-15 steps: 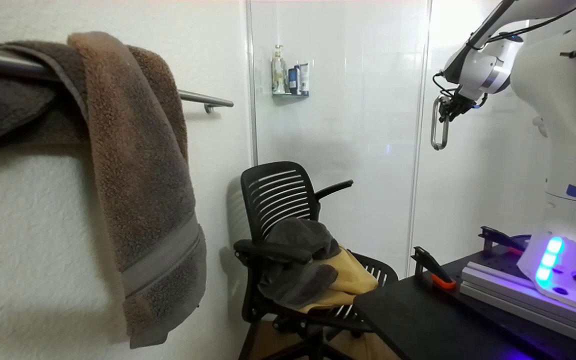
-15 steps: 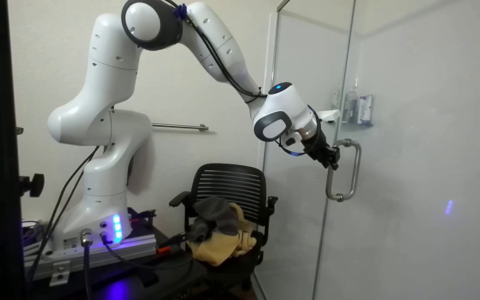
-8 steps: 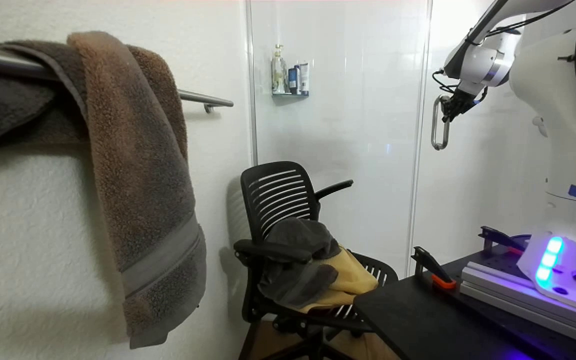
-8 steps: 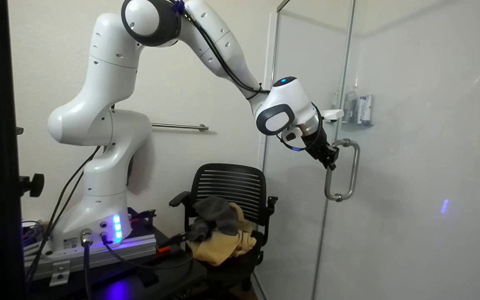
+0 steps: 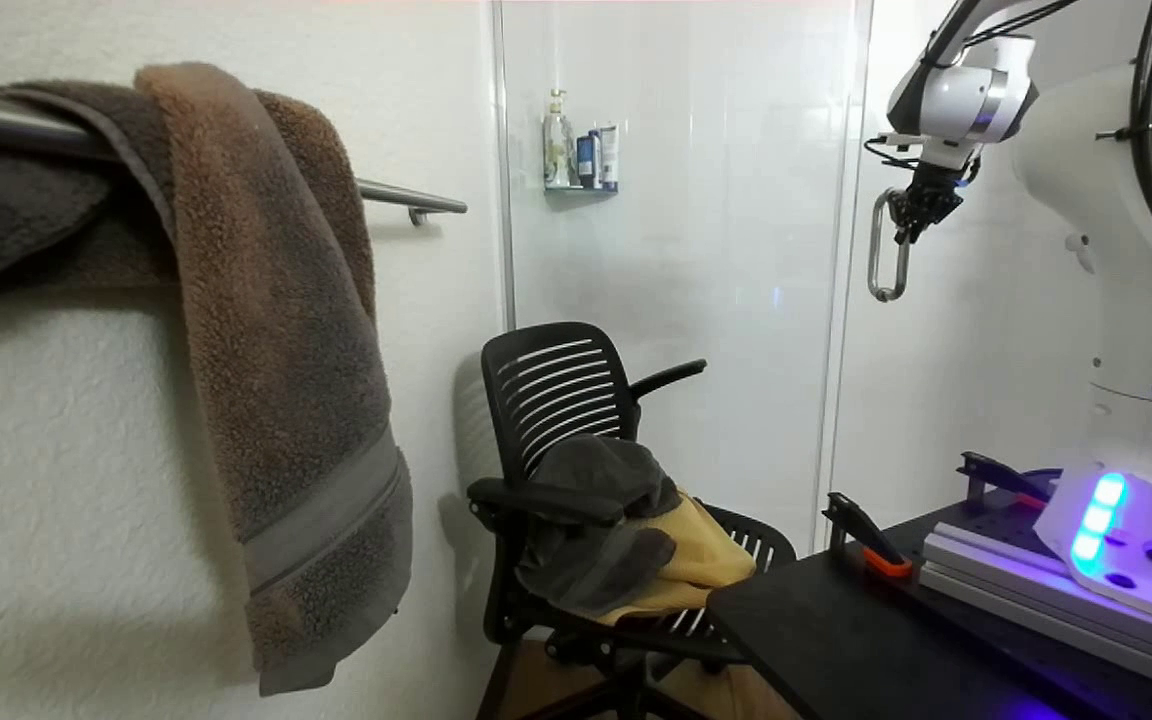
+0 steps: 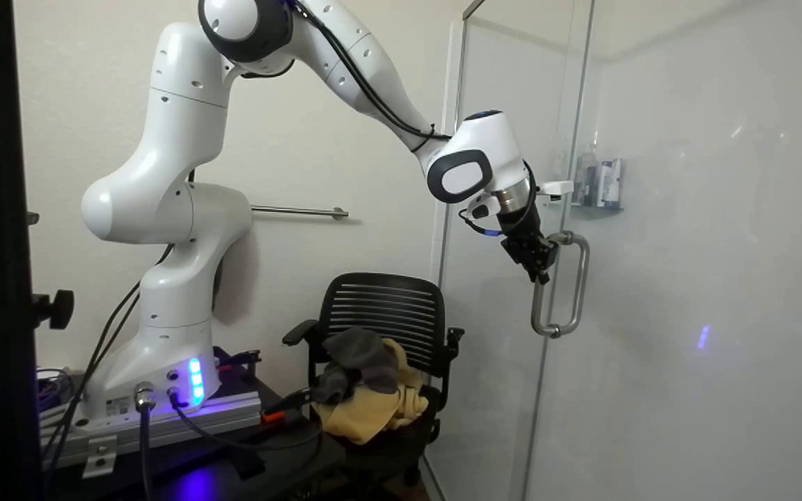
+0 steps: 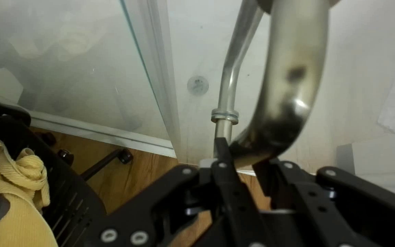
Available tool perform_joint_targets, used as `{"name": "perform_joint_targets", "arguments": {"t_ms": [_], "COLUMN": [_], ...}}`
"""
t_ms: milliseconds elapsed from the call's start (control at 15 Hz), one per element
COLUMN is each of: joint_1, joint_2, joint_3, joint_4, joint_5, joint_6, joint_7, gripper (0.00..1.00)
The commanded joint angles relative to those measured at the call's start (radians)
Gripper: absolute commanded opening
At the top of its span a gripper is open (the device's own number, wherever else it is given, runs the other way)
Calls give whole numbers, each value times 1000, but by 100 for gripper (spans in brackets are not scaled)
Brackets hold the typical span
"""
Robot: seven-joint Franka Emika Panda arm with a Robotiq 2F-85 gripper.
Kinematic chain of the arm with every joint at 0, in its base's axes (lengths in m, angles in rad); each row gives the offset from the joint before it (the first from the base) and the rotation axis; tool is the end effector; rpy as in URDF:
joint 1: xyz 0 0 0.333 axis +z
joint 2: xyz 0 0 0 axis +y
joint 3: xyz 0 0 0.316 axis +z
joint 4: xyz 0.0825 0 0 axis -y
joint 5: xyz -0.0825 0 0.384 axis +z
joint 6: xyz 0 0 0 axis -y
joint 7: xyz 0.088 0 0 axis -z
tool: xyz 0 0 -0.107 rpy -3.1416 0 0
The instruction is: Unhang the yellow and gray towels and put them on the chair, and then open the bathing room door
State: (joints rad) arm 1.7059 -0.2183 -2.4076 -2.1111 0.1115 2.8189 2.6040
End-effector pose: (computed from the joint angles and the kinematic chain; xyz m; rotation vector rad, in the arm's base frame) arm 0.4508 -0.4104 0.3982 0.4019 2.5485 -0.1961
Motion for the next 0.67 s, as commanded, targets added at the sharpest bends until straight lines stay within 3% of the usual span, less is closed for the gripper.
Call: {"name": "perform_joint_targets", "arguments": {"t_ms": [0, 400, 600], "joint_1": [72, 179, 121], "joint_2": [133, 233, 290], "joint_3": [-109, -241, -196], "joint_4": [-86, -172, -228], "joint_5": [39, 45, 43], "joint_6": [-76, -112, -133], "joint_7": [0, 2, 3], "gripper": [6, 6, 6]}}
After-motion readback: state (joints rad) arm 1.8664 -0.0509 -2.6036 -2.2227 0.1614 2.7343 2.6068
